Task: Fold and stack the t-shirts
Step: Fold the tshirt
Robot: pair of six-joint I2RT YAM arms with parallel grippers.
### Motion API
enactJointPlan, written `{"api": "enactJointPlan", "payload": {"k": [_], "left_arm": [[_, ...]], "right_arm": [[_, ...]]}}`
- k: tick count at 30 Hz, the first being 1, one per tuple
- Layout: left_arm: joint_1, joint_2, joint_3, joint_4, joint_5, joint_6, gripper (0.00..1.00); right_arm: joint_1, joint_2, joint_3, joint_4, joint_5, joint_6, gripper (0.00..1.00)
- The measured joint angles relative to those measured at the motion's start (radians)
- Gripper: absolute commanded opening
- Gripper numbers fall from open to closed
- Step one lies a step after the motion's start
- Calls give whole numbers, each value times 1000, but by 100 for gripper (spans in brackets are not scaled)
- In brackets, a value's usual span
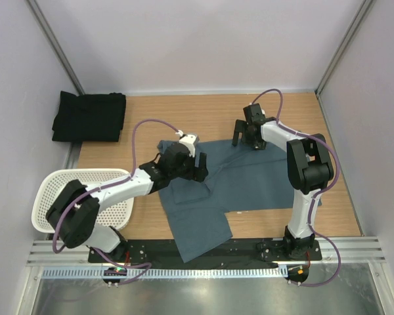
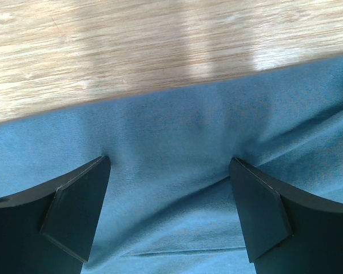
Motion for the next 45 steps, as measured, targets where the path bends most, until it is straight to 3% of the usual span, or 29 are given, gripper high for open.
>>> {"api": "enactJointPlan", "payload": {"k": [7, 14, 23, 25, 29, 40, 45], "left_arm": [[21, 123, 38, -68, -119, -52, 60], [-4, 228, 82, -119, -154, -24, 50], [-86, 298, 169, -130, -160, 13, 46], [-100, 320, 188, -137, -160, 24, 48], [-124, 340, 205, -158, -134, 47, 80], [-136, 332, 235, -148, -48, 71, 86], [-21, 241, 229, -155, -51, 4, 88]], "right_arm": [[4, 0, -2, -7, 25, -23, 92], [5, 0, -4, -6, 29, -28, 92], [5, -2, -9, 0, 29, -32, 92], [5, -3, -11, 1, 29, -34, 92], [6, -3, -11, 3, 31, -38, 92], [6, -3, -12, 4, 31, -40, 92], [6, -20, -12, -18, 17, -40, 93]]}}
